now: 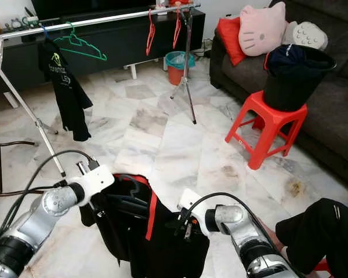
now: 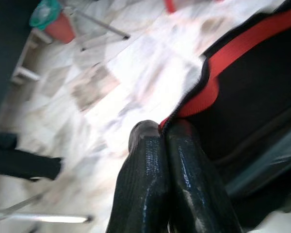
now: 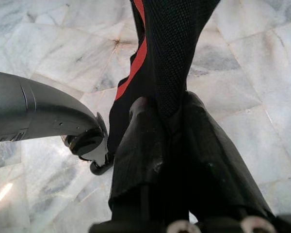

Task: Hang hanger

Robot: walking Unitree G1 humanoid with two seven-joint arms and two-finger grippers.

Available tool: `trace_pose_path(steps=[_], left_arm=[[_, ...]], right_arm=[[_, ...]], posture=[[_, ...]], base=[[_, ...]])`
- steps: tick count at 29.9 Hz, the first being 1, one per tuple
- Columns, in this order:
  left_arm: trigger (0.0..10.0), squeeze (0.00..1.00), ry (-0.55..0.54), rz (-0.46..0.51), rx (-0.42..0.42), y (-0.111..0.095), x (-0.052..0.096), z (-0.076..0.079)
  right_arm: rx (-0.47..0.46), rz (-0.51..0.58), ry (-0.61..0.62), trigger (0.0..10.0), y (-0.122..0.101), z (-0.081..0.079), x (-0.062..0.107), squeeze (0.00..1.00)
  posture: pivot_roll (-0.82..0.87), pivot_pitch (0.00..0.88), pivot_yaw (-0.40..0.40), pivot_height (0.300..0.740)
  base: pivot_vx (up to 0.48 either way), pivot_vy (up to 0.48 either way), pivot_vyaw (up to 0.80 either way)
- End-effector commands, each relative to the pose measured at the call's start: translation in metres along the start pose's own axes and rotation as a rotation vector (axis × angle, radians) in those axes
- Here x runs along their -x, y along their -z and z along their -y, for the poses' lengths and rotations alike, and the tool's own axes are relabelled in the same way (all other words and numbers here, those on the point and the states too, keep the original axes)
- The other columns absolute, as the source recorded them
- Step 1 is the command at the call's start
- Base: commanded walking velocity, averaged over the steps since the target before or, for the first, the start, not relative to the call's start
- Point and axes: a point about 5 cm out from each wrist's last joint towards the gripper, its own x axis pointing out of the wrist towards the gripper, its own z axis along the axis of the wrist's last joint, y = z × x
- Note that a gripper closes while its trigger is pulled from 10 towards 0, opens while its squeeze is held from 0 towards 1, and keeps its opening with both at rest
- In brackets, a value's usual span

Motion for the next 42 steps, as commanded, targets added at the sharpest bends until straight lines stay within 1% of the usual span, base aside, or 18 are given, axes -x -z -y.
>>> trace_pose_path(steps=[1,2,3,4,8,12,19,22,23,26,29,30,31,32,35,37,38,42], left_arm=[[10.0,0.0,0.0,0.034,0.028,-0.003,0.004,-0.007],[10.0,0.93,-0.002,0.043,0.05,-0.002,0.006,-0.011],[10.0,0.93,-0.005,0.044,0.054,-0.002,0.007,-0.012],[10.0,1.0,-0.011,0.044,0.055,-0.002,0.007,-0.014],[10.0,1.0,-0.033,0.034,0.037,0.002,0.01,-0.023],[10.0,1.0,-0.031,0.031,0.031,0.002,0.011,-0.025],[10.0,1.0,-0.032,0.043,0.069,0.005,0.019,-0.034],[10.0,1.0,-0.068,0.051,0.081,0.006,0.028,-0.048],[10.0,1.0,-0.117,0.064,0.118,0.006,0.034,-0.061],[10.0,1.0,-0.143,0.111,0.197,0.007,0.046,-0.075],[10.0,1.0,-0.067,0.114,0.212,0.009,0.055,-0.074],[10.0,0.13,-0.013,0.103,0.201,0.011,0.058,-0.071],[10.0,0.13,0.037,0.091,0.195,0.013,0.06,-0.067],[10.0,0.0,0.093,0.071,0.193,0.015,0.063,-0.062],[10.0,0.0,0.252,0.014,0.183,0.021,0.071,-0.046],[10.0,0.0,0.307,-0.002,0.182,0.022,0.071,-0.039],[10.0,0.0,0.373,-0.022,0.175,0.024,0.071,-0.029],[10.0,0.0,0.328,0.034,0.191,0.018,0.056,-0.021]], right_arm=[[0.021,0.009,0.005,10.0,-0.004,0.001,0.0,0.0],[0.022,0.009,0.005,10.0,-0.004,0.001,0.0,0.0],[0.022,0.009,0.005,10.0,-0.004,0.001,0.0,0.0],[0.021,0.009,0.004,10.0,-0.004,0.001,0.0,0.0],[0.022,0.01,-0.002,10.0,-0.005,0.0,-0.001,0.0],[0.023,0.013,-0.008,10.0,-0.006,-0.001,-0.002,0.0],[0.026,0.014,-0.008,10.0,-0.006,0.0,-0.001,0.0],[0.029,0.009,-0.004,10.0,-0.006,0.001,0.001,0.0],[0.03,0.009,-0.001,10.0,-0.006,0.001,0.001,0.0],[0.031,0.012,0.004,10.0,-0.006,0.002,0.001,0.0],[0.038,0.011,0.015,10.0,-0.007,0.003,0.002,0.0],[0.04,0.011,0.018,10.0,-0.007,0.004,0.003,0.0],[0.041,0.011,0.02,10.0,-0.008,0.004,0.003,0.0],[0.043,0.011,0.023,10.0,-0.008,0.005,0.003,0.0],[0.053,0.015,0.044,10.0,-0.012,0.009,0.007,0.0],[0.061,0.014,0.059,10.0,-0.013,0.011,0.008,0.0],[0.061,0.01,0.07,10.0,-0.014,0.013,0.008,0.0],[0.073,0.027,0.093,10.0,-0.018,0.015,0.008,0.0]], posture=[[-0.04,0.024,-0.004,0.74],[-0.04,0.024,-0.004,0.74],[-0.04,0.024,-0.004,0.74],[-0.04,0.024,-0.004,0.74],[-0.04,0.027,-0.002,0.74],[-0.04,0.028,0.0,0.74],[-0.04,0.028,0.0,0.74],[-0.04,0.03,0.002,0.74],[-0.04,0.03,0.002,0.74],[-0.04,0.031,0.003,0.74],[-0.04,0.032,0.001,0.74],[-0.04,0.031,0.0,0.74],[-0.04,0.031,0.0,0.74],[-0.04,0.031,-0.001,0.74],[-0.04,0.031,-0.002,0.74],[-0.04,0.031,-0.002,0.74],[-0.04,0.031,-0.001,0.74],[-0.05,0.03,0.001,0.74]], base=[[0.0,0.0,0.0],[0.0,0.0,0.0],[0.0,0.0,0.0],[0.0,0.0,0.0],[0.0,0.0,0.0],[0.0,0.0,0.0],[0.0,0.0,0.0],[0.0,0.0,0.0],[0.0,0.0,0.0],[0.0,0.0,0.0],[0.0,0.0,0.0],[0.0,0.0,0.0],[0.0,0.0,0.0],[0.0,0.0,0.0],[0.0,0.0,0.0],[0.0,0.0,0.0],[0.0,0.0,0.0],[0.0,0.0,0.0]])
